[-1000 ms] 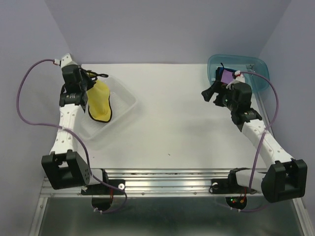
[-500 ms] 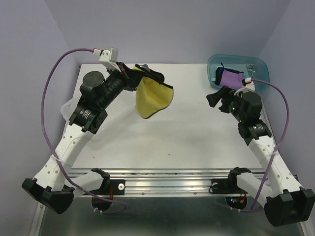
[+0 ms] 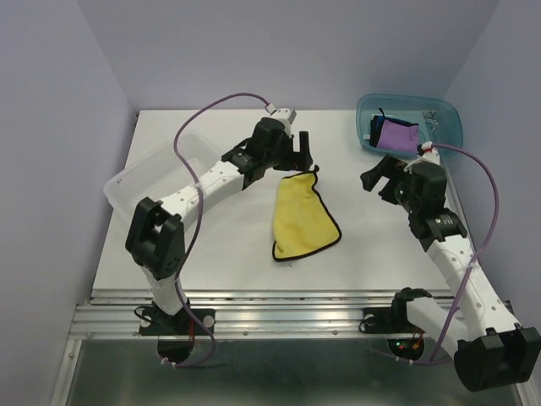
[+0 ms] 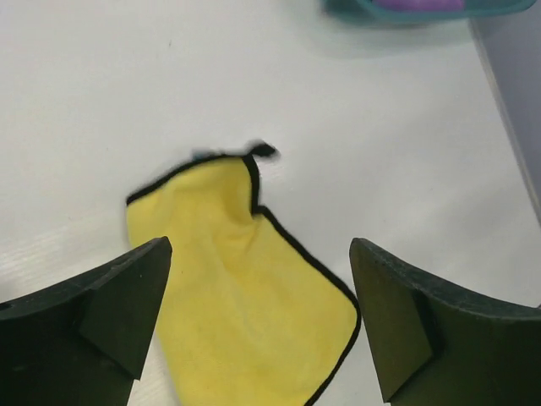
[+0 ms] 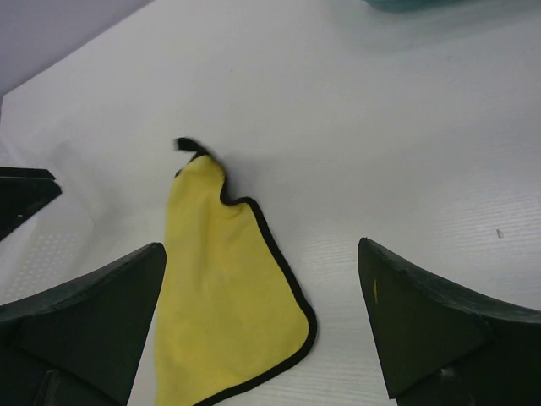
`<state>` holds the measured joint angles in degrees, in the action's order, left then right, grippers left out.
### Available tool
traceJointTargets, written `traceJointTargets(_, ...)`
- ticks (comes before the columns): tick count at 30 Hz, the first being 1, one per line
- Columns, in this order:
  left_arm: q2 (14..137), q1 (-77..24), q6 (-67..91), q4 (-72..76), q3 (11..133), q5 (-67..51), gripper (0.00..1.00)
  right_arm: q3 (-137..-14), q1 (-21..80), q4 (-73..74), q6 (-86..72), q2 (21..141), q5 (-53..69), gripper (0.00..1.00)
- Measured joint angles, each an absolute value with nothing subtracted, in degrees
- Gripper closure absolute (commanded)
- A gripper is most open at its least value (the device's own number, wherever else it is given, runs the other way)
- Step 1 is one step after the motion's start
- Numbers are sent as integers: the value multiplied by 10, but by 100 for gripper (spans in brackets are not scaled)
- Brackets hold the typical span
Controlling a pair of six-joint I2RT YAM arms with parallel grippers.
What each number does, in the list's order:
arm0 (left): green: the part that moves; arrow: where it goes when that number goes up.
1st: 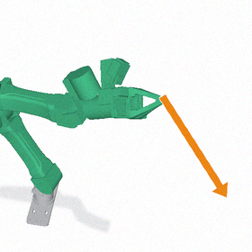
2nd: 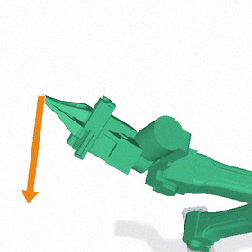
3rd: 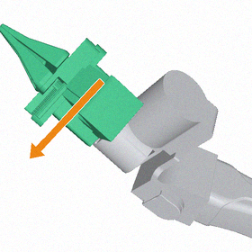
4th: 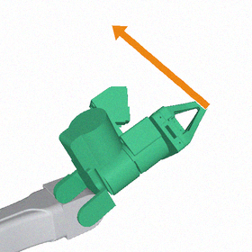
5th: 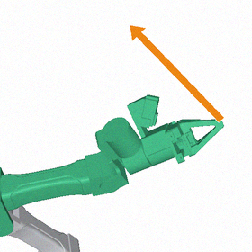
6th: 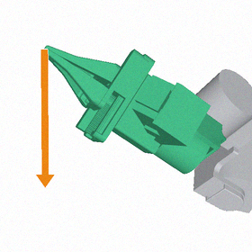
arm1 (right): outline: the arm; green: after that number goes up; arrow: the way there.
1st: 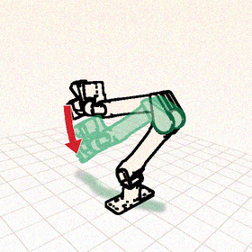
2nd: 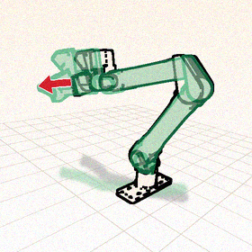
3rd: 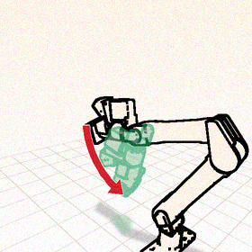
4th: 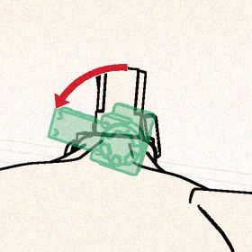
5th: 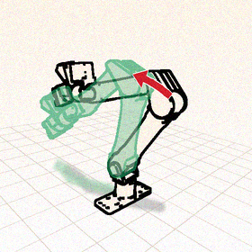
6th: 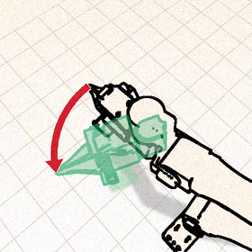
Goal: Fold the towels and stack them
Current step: Move the towel to the center of the board, then flatten out the crumpled towel
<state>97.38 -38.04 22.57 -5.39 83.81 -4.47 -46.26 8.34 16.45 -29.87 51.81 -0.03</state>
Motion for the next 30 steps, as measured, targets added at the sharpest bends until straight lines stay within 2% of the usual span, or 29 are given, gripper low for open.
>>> traceJointTargets(3,1021,-395,217,-96,855,-25,1,-463,83,166,-298,533,-2,0)
traceJointTargets(7,997,-408,216,-117,835,4,1,-463,83,168,-293,576,5,0)
traceJointTargets(14,753,-413,283,-77,589,49,1,-460,87,193,-281,654,39,0)
traceJointTargets(21,642,-439,397,-77,349,44,1,-460,189,222,-277,708,-10,0)
traceJointTargets(24,622,-450,434,-77,295,34,1,-460,227,236,-278,738,-39,0)
traceJointTargets(28,616,-463,466,-65,282,30,1,-460,270,242,-279,775,-82,4)
traceJointTargets(29,616,-465,472,-58,282,31,1,-461,287,243,-280,790,-94,11)
traceJointTargets(30,616,-466,474,-56,282,31,1,-461,300,245,-281,806,-103,13)
